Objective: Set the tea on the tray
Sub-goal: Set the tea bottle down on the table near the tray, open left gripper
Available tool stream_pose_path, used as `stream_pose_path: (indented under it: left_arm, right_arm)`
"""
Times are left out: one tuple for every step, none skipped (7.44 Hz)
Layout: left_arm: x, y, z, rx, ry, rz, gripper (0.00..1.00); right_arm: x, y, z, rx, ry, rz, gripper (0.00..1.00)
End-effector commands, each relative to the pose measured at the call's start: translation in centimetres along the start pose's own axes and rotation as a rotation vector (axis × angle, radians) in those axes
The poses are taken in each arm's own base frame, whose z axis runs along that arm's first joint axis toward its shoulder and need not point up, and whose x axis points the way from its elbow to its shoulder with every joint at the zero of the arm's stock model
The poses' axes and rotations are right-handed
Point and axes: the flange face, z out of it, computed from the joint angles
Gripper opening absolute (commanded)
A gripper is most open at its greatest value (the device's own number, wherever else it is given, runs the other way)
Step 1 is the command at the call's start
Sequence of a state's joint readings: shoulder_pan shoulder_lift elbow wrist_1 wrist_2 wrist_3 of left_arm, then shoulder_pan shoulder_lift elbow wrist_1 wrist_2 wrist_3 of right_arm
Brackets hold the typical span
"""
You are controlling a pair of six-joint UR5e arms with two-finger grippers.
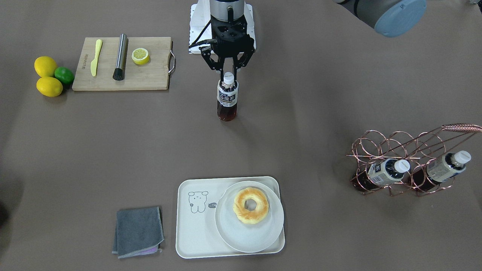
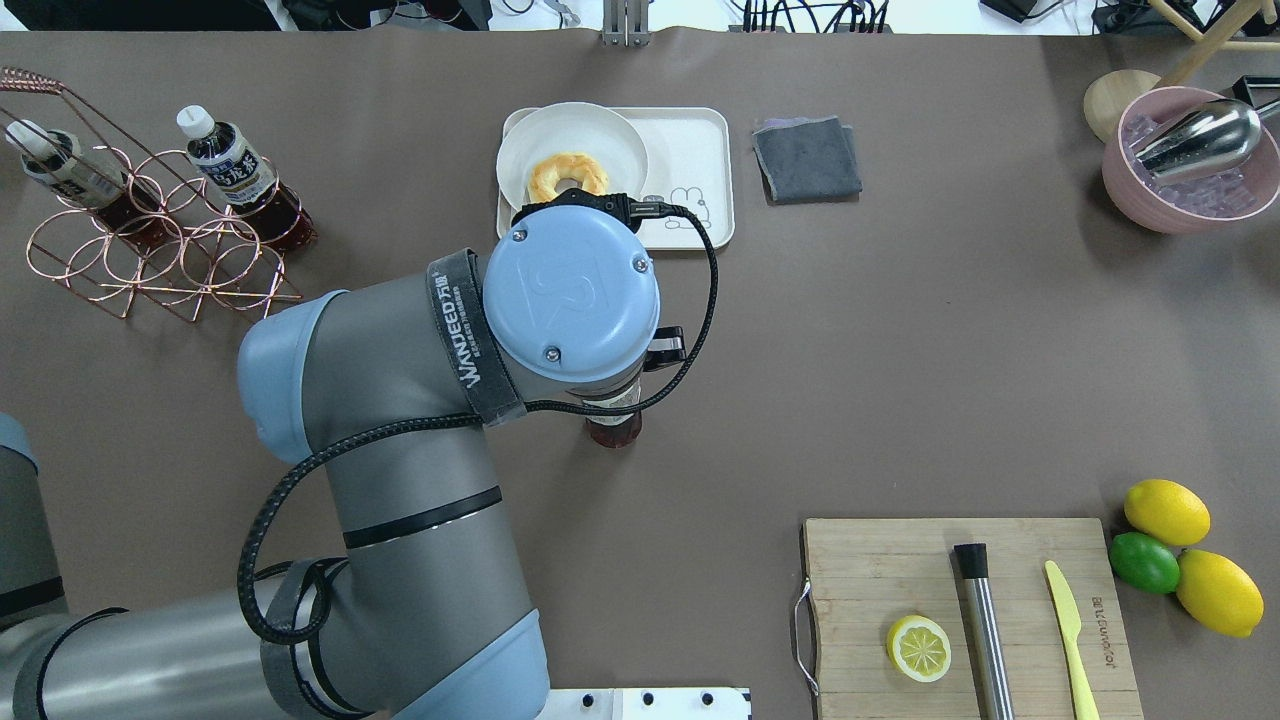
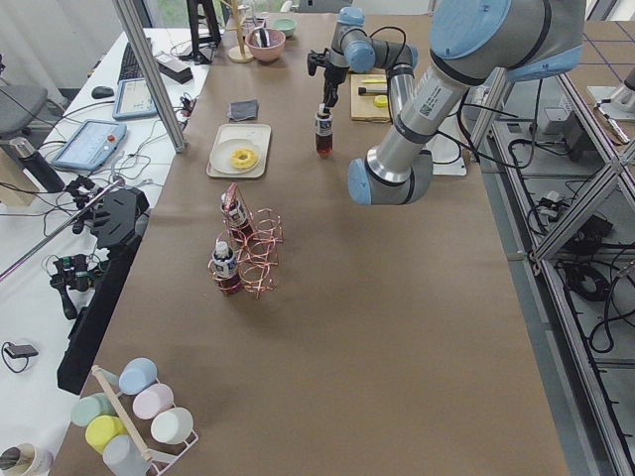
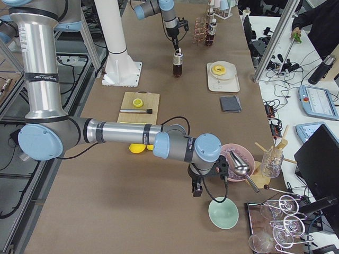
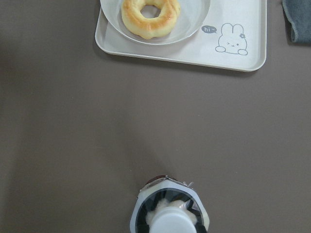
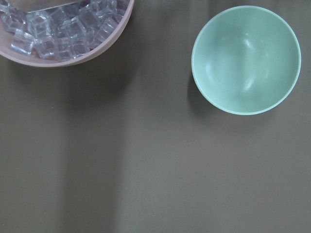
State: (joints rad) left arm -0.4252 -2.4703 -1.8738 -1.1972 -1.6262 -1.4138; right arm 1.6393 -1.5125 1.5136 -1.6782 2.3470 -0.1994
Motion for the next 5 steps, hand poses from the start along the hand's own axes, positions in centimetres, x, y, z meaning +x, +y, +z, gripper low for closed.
stream_pose_path:
  left_arm:
    - [0.0, 0.4, 0.5, 0.002, -0.009, 0.011, 0.00]
    - [-0.1, 0.4, 0.6, 0.004, -0.011, 0.018, 0.99]
    - [-0.1, 0.4, 0.6, 0.015, -0.011, 0.019, 0.98]
    - [0.0, 0.4, 0.3, 0.016, -0.005, 0.022, 0.98]
    - [-0.1, 0.4, -0.7, 0.019, 0.014, 0.033, 0.98]
  right_arm:
    - [0.1, 0.1, 0.1, -0.001, 0.000, 0.002, 1.00]
    - [0.1, 0.1, 0.1, -0.001, 0.000, 0.002, 1.00]
    - [0.1, 0.1, 0.1, -0.001, 0.000, 0.002, 1.00]
    - [0.0, -0.1, 0.0, 0.001, 0.000, 0.000, 1.00]
    - [-0.3, -0.5, -0.4, 0.007, 0.001, -0.005, 1.00]
